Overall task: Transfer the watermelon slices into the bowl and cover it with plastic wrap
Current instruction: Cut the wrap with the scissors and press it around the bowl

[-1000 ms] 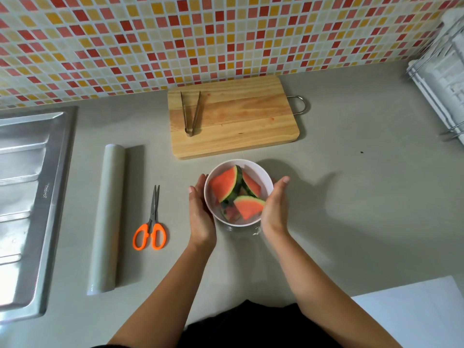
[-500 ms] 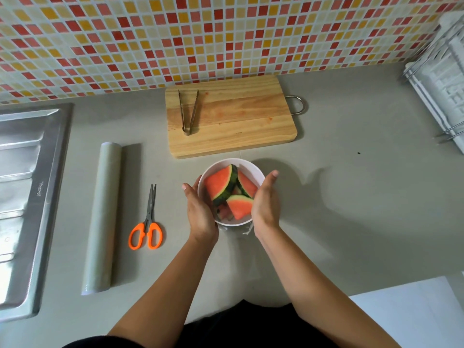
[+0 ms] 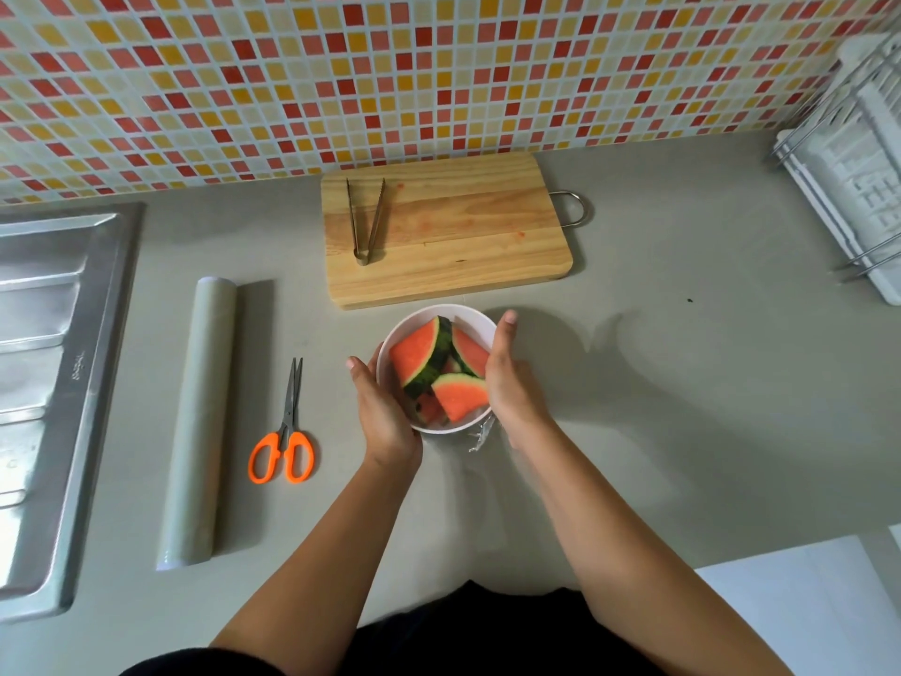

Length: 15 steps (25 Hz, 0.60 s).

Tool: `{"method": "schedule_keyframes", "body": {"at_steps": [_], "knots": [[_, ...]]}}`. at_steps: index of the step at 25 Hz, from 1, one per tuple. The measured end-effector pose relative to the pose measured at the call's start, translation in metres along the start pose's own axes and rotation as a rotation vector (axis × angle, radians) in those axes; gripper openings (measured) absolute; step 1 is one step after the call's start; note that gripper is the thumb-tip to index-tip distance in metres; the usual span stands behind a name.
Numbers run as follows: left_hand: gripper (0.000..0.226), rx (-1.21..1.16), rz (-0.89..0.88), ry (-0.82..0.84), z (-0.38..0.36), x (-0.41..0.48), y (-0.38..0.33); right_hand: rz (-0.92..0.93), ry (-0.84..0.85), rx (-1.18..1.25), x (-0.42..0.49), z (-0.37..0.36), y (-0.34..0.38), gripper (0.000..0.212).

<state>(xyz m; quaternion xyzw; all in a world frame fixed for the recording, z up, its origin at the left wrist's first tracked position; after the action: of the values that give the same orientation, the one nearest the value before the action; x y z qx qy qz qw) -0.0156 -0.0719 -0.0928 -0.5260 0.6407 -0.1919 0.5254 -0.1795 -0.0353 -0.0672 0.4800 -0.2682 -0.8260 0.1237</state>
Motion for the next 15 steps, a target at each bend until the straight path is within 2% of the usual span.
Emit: {"method": "schedule_keyframes", "body": {"at_steps": [4,7,9,13,15], "knots": [[0.052,-0.02,-0.031,-0.026,0.001,-0.001,-0.003,0.04,-0.037,-0.132,0.001,0.008,0.011,0.123],[0.058,0.016,-0.096,0.032,-0.002,-0.001,-0.008,-0.062,-0.063,-0.143,0.011,0.02,0.004,0.127],[0.062,0.053,-0.12,0.079,-0.009,-0.002,-0.011,-0.112,0.004,-0.063,0.019,0.022,0.001,0.124],[0.062,0.099,-0.09,0.076,-0.008,-0.004,-0.001,-0.068,0.179,0.001,0.029,0.012,0.01,0.11],[0.059,0.13,-0.113,0.082,-0.005,-0.005,0.0,-0.049,0.219,0.007,0.031,0.009,0.012,0.121]]}}
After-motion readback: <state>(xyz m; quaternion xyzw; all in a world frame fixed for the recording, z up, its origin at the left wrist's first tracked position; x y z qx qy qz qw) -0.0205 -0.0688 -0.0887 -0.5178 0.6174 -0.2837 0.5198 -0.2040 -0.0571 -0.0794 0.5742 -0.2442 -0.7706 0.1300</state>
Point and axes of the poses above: each hand's wrist, its own x-axis towards the middle knuckle, its own z-axis out of the back of the hand, y = z × x, the point moved 9 cm from there along x, towards the middle knuckle, and after that the axes turned 5 degrees about -z, right-handed, at the moved point
